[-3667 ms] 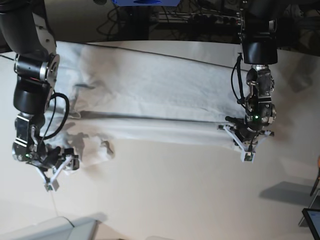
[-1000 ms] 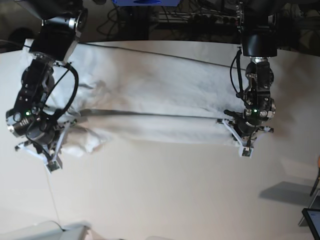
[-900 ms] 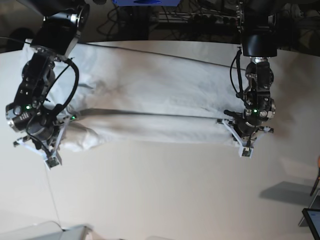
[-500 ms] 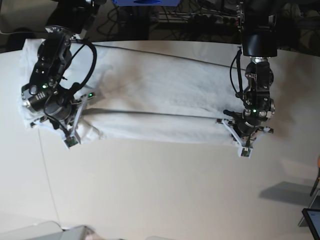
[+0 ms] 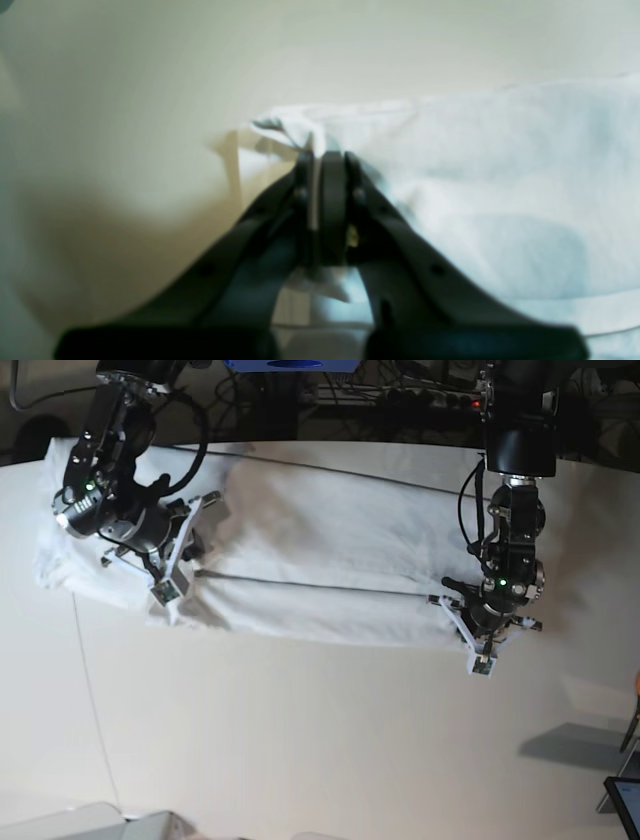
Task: Fold the T-shirt properly
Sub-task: 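Press and tuck the folded shirt end with the right gripper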
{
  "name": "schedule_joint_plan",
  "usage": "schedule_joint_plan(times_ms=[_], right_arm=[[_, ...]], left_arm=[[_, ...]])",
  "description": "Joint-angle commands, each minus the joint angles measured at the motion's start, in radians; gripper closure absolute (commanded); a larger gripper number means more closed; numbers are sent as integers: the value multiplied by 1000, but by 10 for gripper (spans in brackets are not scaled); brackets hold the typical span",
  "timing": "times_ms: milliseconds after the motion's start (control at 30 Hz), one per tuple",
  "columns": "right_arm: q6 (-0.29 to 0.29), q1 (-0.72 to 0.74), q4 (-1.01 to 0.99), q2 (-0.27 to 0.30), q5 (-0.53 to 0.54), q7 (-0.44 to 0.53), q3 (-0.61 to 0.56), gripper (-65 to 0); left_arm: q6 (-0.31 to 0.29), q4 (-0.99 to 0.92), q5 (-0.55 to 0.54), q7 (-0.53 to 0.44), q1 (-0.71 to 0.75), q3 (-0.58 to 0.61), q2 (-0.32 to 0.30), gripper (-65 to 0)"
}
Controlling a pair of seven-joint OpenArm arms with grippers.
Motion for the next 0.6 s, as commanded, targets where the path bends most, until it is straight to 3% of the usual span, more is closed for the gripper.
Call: schedule_joint_plan(times_ms=[0, 100, 333, 567], right_arm=[[2, 0, 20, 3, 44, 15, -2, -3], [2, -26, 20, 26, 115, 15, -2, -3], [2, -96, 20, 113, 391, 15, -2, -4], [2, -156, 15, 219, 437, 79, -2, -4]], left_arm=[[-5, 16, -6, -11, -22, -2, -16, 0], [-5, 14, -6, -11, -23, -2, -16, 0], [-5, 13, -6, -11, -22, -2, -16, 0], [-5, 13, -6, -11, -22, -2, -16, 0]])
